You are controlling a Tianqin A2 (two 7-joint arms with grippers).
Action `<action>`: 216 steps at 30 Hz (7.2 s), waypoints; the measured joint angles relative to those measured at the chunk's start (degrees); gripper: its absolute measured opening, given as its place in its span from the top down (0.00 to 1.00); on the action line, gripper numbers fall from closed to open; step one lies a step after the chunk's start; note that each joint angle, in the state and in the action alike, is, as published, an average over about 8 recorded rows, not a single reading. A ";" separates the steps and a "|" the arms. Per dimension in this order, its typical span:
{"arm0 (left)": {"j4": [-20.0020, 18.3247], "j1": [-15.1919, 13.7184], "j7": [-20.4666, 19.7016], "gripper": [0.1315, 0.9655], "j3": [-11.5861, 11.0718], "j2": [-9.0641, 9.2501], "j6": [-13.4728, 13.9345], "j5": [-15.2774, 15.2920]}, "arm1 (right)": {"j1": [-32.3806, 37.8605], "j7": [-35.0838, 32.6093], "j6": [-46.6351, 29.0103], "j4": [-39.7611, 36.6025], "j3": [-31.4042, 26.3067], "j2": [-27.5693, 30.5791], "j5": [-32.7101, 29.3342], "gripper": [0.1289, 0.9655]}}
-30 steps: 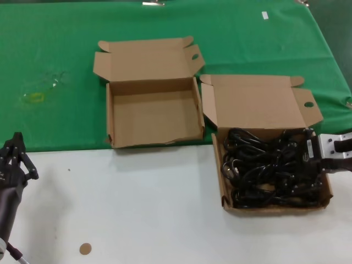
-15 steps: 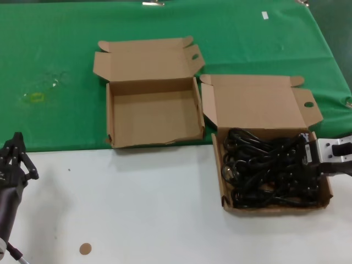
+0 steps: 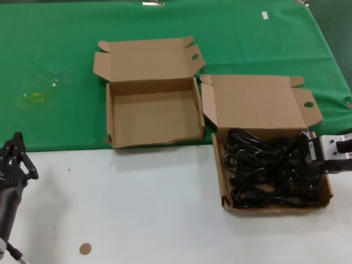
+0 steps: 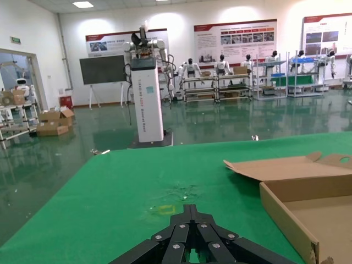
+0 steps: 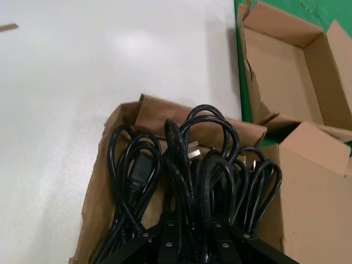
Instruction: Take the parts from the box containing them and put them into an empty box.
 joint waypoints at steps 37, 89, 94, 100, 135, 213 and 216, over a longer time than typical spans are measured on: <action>0.00 0.00 0.00 0.99 0.00 0.00 0.00 0.00 | 21.91 4.93 2.62 -11.11 -7.76 -23.94 -10.98 0.91; 0.00 0.00 0.00 0.99 0.00 0.00 0.00 0.00 | 27.32 -0.06 13.95 -32.07 -10.01 -38.01 -12.45 0.69; 0.00 0.00 0.00 0.99 0.00 0.00 0.00 0.00 | 26.87 0.91 13.74 -30.08 -9.69 -37.05 -12.40 0.58; 0.00 0.00 0.00 0.98 0.00 0.00 0.00 0.00 | 26.45 1.25 13.76 -29.17 -9.44 -36.62 -12.23 0.43; 0.00 0.00 0.02 0.52 0.00 0.00 0.00 -0.01 | -0.40 3.87 33.81 -10.72 4.55 -34.96 1.86 0.00; 0.00 0.00 0.02 0.00 0.00 0.00 0.00 -0.02 | -37.55 7.49 61.58 14.76 23.90 -32.67 21.38 0.00; 0.00 0.00 0.02 0.00 0.00 0.00 0.00 -0.02 | -37.55 7.49 61.58 14.76 23.90 -32.67 21.38 0.00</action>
